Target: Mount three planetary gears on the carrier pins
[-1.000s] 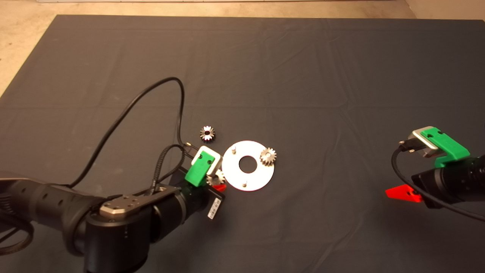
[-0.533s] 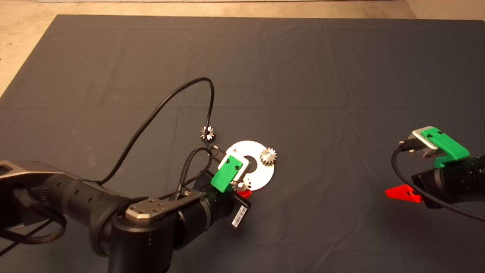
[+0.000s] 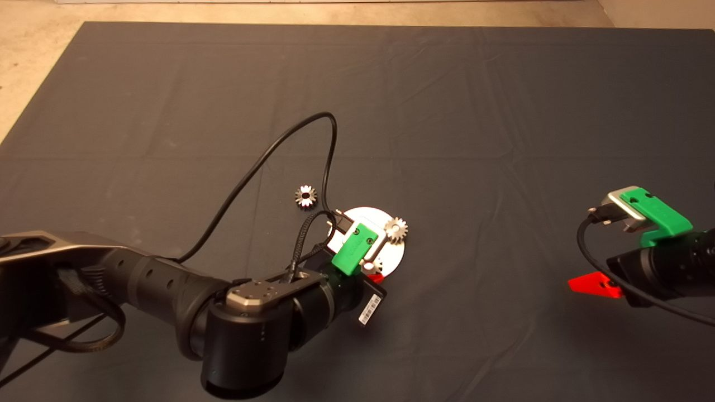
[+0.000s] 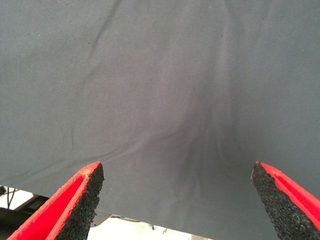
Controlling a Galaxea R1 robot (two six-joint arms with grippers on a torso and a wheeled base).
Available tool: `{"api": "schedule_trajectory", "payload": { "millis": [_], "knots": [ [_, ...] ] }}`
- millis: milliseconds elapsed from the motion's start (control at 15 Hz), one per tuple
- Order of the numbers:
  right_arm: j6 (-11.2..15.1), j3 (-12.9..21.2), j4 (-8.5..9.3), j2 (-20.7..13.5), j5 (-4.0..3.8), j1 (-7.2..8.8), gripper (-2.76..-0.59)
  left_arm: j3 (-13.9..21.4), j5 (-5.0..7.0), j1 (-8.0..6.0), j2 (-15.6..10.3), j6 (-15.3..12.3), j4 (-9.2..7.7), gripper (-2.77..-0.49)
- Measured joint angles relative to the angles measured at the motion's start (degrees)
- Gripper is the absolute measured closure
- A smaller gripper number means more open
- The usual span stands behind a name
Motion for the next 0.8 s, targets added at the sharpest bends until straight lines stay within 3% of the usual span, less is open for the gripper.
{"api": "schedule_trajectory", "payload": {
  "millis": [800],
  "knots": [
    [0.0, 0.0, 0.09, -0.5, 0.03, 0.00, -2.20, -1.6, 0.00, 0.17, -0.8, 2.6, 0.00, -0.70]
  ]
}}
